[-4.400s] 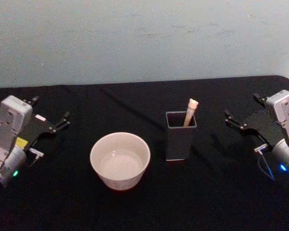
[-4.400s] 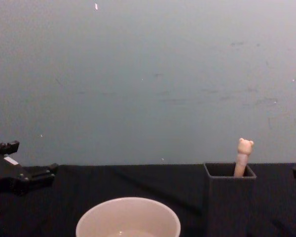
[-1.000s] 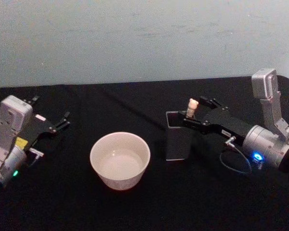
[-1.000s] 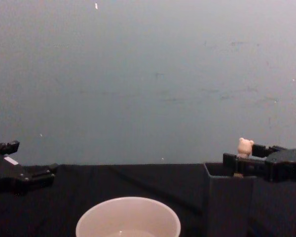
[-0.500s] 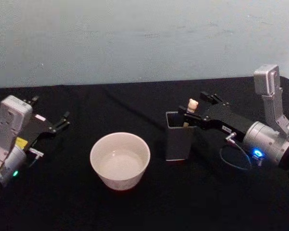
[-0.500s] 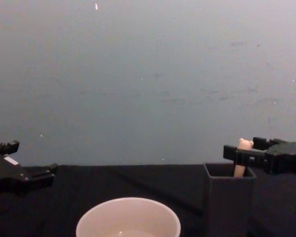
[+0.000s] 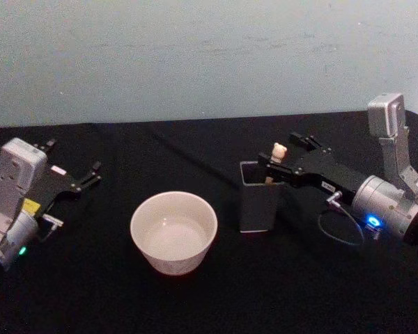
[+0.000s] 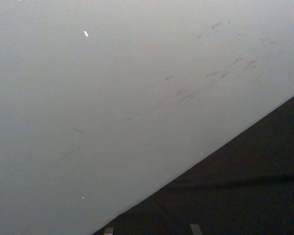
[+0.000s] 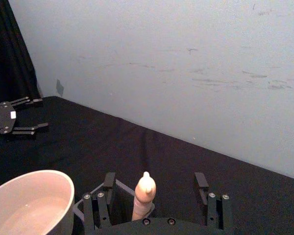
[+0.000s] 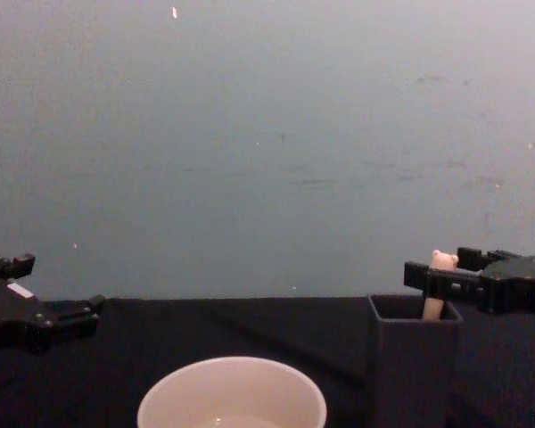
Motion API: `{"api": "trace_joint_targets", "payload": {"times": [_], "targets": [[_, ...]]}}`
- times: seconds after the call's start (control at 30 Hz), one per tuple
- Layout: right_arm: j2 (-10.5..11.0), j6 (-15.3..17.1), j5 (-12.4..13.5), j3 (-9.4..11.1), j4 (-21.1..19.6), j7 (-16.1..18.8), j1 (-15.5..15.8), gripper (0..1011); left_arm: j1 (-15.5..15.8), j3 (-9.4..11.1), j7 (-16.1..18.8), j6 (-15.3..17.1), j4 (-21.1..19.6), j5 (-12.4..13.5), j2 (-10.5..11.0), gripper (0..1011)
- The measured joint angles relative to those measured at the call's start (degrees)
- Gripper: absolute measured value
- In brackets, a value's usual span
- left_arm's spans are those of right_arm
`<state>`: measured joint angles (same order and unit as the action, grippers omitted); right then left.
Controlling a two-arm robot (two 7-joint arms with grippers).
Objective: Pick up the stirring spoon with one hand, stir inside the cup, then place it back in its original position.
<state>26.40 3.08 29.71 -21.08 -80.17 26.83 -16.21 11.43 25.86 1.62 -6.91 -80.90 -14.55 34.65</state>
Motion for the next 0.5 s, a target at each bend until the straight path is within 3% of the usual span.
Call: {"api": "trace_joint_targets", "payload": {"times": [0.23,0.5], "targets": [[0.0,0.0,0.0,0.0,0.0,0.0,0.0,984,0.0,0.0,0.0,0.0,0.0,0.0,0.0,1001],[0.0,-0.1,0.0,0.0,0.0,-0.1,0.1,796,0.0,0.0,0.0,0.0,0.0,0.0,0.0,1001]]}}
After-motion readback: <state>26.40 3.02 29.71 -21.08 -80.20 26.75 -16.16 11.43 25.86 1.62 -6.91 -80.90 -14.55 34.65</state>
